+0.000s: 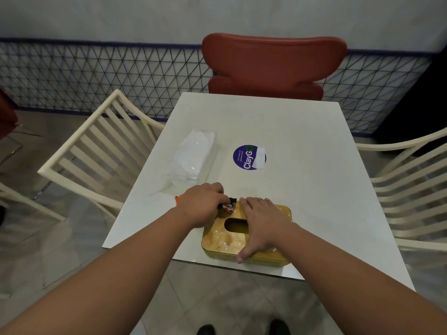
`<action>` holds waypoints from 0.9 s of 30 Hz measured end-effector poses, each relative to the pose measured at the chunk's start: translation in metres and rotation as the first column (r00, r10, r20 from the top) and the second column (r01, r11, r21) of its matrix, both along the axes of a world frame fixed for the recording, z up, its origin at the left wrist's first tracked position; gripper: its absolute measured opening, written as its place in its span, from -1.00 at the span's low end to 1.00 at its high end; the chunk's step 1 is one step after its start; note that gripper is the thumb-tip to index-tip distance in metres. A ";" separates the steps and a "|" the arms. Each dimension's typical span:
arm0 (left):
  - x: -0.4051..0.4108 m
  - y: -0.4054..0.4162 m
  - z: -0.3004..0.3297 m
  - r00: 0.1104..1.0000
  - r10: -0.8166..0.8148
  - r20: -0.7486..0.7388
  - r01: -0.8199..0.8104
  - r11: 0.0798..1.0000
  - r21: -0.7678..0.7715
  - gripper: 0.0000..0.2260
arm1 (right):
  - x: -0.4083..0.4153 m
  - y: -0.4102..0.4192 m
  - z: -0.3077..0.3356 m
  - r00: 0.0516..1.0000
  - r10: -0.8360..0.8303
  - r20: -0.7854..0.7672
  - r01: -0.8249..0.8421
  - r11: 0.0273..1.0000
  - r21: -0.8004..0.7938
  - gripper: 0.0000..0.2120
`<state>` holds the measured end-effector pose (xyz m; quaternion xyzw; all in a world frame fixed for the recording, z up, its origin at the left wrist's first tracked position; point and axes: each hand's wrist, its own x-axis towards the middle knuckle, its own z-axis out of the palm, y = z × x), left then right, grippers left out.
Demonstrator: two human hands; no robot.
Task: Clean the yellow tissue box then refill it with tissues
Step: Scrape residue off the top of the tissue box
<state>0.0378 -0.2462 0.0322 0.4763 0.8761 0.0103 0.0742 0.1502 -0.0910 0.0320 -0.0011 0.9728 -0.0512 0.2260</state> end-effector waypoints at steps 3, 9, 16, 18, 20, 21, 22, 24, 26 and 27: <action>-0.006 -0.006 0.002 0.998 0.060 -0.001 -0.060 0.998 -0.007 -0.71 | 0.000 0.000 0.001 1.000 -0.003 0.007 0.003 1.000 -0.004 0.33; -0.022 -0.032 0.014 0.830 0.378 0.409 -0.486 0.851 0.200 -0.79 | -0.001 0.001 0.000 1.000 -0.002 0.005 0.002 1.000 -0.011 0.34; -0.005 -0.017 0.007 0.808 0.414 0.420 -0.505 0.853 0.130 -0.81 | 0.000 0.002 -0.003 1.000 -0.003 0.000 0.003 1.000 -0.012 0.34; -0.002 -0.023 0.008 0.816 0.394 0.423 -0.469 0.879 0.087 -0.82 | 0.000 0.002 -0.003 1.000 -0.003 0.001 0.003 1.000 -0.016 0.34; 0.002 -0.026 0.009 0.833 0.365 0.415 -0.427 0.902 0.063 -0.82 | 0.000 0.002 -0.003 1.000 -0.004 -0.005 0.004 1.000 -0.019 0.34; 0.003 -0.024 0.009 0.838 0.361 0.408 -0.430 0.899 0.088 -0.81 | 0.000 0.002 -0.002 1.000 -0.004 -0.006 0.004 1.000 -0.018 0.34; 0.003 -0.020 0.009 0.842 0.365 0.397 -0.444 0.887 0.126 -0.81 | 0.000 0.001 -0.002 1.000 -0.004 -0.002 0.004 1.000 -0.018 0.34; 0.002 -0.011 0.009 0.857 0.372 0.357 -0.450 0.878 0.165 -0.79 | 0.000 0.001 -0.002 1.000 -0.009 -0.003 0.009 1.000 -0.017 0.34; 0.003 -0.009 0.008 0.877 0.358 0.319 -0.415 0.901 0.129 -0.79 | 0.000 0.001 -0.002 1.000 -0.010 0.000 0.010 1.000 -0.018 0.33; 0.005 -0.013 0.008 0.886 0.346 0.309 -0.391 0.916 0.096 -0.79 | 0.000 0.001 -0.001 1.000 -0.011 0.008 0.011 1.000 -0.021 0.33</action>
